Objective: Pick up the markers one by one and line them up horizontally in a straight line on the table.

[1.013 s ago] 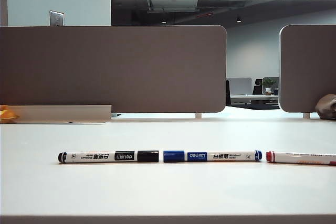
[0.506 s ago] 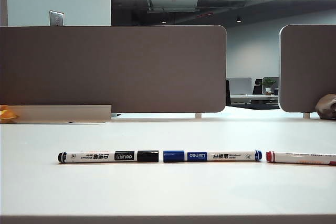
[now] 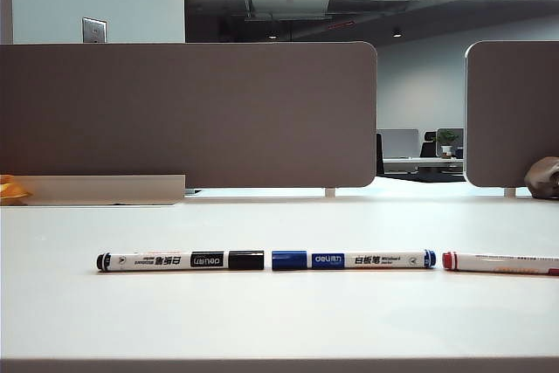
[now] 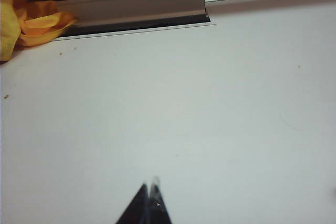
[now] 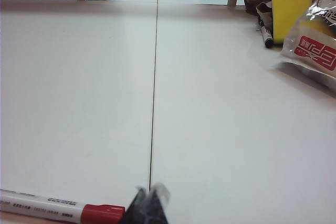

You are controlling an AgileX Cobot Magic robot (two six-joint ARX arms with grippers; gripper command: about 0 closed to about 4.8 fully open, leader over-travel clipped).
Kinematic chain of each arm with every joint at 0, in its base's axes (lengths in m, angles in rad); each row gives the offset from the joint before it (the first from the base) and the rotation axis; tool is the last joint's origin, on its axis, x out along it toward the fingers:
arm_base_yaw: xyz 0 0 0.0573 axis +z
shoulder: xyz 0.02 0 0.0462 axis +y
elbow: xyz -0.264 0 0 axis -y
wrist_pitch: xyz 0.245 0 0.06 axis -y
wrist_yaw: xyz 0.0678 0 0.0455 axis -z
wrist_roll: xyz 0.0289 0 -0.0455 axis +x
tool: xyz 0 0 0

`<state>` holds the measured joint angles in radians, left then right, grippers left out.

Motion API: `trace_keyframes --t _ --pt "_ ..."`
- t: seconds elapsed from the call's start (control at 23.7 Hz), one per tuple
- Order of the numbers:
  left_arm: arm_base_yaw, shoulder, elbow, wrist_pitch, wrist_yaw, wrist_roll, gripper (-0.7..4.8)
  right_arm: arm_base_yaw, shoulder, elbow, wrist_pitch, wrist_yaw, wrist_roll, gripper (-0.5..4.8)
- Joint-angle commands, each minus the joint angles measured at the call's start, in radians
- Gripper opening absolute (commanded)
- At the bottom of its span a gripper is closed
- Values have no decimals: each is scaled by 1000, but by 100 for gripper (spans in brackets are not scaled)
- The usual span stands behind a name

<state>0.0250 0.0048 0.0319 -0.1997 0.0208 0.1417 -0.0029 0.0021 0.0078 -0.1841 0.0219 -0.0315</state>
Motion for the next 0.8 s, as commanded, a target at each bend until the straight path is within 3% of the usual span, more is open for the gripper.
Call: trace_keyframes --t 0.04,0.17,0.8 --pt "1 1 2 -16 10 -18 -5 -1 0 -7 6 -5 5 -1" --pt "1 1 2 -16 9 -99 -5 -2 0 -7 5 -5 6 -1" --pt "1 1 2 -16 6 -101 -5 -2 0 -7 8 -5 17 -1"
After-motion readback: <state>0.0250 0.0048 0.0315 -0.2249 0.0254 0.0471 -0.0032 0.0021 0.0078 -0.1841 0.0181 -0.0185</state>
